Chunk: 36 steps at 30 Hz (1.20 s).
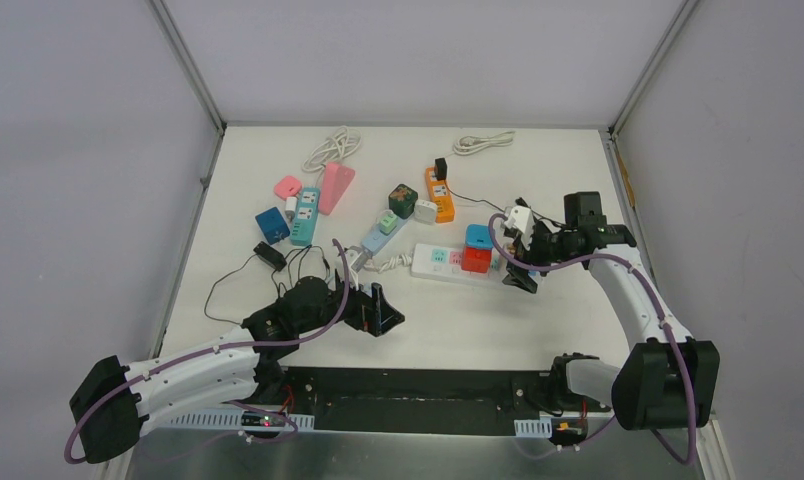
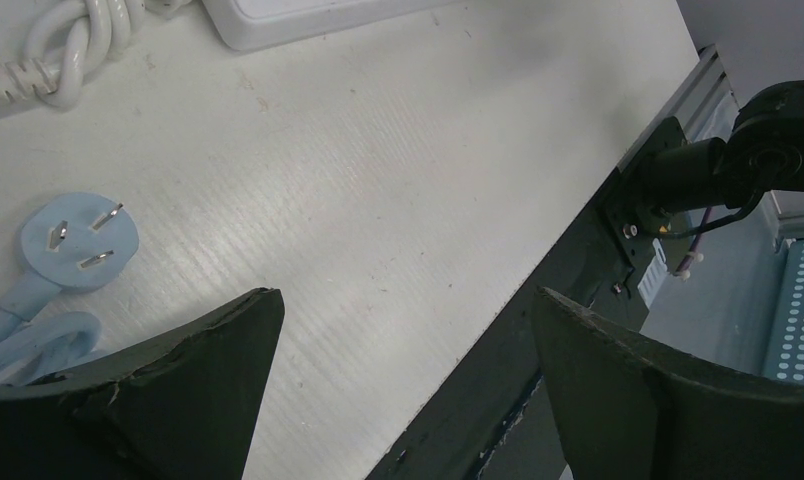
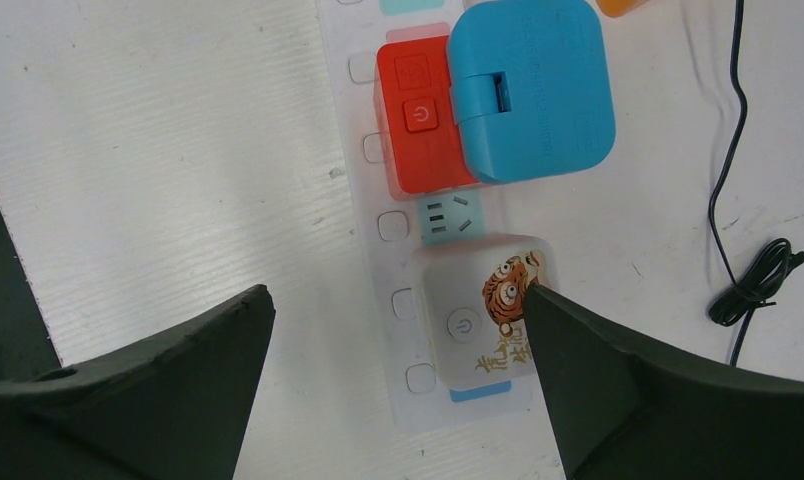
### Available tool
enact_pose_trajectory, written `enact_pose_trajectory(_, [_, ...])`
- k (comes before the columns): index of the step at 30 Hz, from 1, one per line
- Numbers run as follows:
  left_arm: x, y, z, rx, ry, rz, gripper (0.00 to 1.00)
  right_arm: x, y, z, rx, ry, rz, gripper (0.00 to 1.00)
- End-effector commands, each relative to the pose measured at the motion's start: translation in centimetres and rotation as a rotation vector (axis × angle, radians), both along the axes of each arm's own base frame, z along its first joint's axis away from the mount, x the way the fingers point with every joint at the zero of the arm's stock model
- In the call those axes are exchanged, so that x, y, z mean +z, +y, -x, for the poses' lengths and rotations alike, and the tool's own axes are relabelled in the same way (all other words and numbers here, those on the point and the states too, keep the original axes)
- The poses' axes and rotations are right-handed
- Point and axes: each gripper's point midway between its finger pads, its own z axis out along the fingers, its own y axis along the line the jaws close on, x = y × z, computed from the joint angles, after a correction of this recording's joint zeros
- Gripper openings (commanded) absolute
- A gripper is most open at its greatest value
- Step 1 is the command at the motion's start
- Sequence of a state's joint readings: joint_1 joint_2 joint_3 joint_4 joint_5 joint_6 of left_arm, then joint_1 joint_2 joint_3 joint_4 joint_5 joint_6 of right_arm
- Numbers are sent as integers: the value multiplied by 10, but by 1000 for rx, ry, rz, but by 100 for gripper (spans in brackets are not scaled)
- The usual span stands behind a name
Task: Pull the plug off the socket
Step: Move the socket to the center of the board.
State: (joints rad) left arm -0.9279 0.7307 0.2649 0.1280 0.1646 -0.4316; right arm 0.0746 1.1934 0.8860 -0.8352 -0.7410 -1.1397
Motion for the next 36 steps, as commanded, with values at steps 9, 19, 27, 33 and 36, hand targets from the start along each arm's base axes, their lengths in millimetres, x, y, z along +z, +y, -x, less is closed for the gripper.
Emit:
enact_pose_trajectory(9, [18, -7, 0, -29, -43, 56, 99, 10, 7, 3, 53, -49, -27, 100])
enact_pose_trajectory(19, [34, -13, 0, -88, -160, 81, 99, 17, 5, 5, 85, -72, -7, 100])
enact_pose_trajectory(27, [48, -20, 0, -141, -290, 115, 99, 22, 4, 13, 125, -77, 9, 100])
enact_pose_trajectory(33, [46, -21, -2, -146, -313, 117, 99, 28, 4, 14, 132, -83, 5, 100])
enact_pose_trajectory(36, [46, -21, -2, -146, -319, 119, 99, 28, 3, 12, 135, -80, 11, 100])
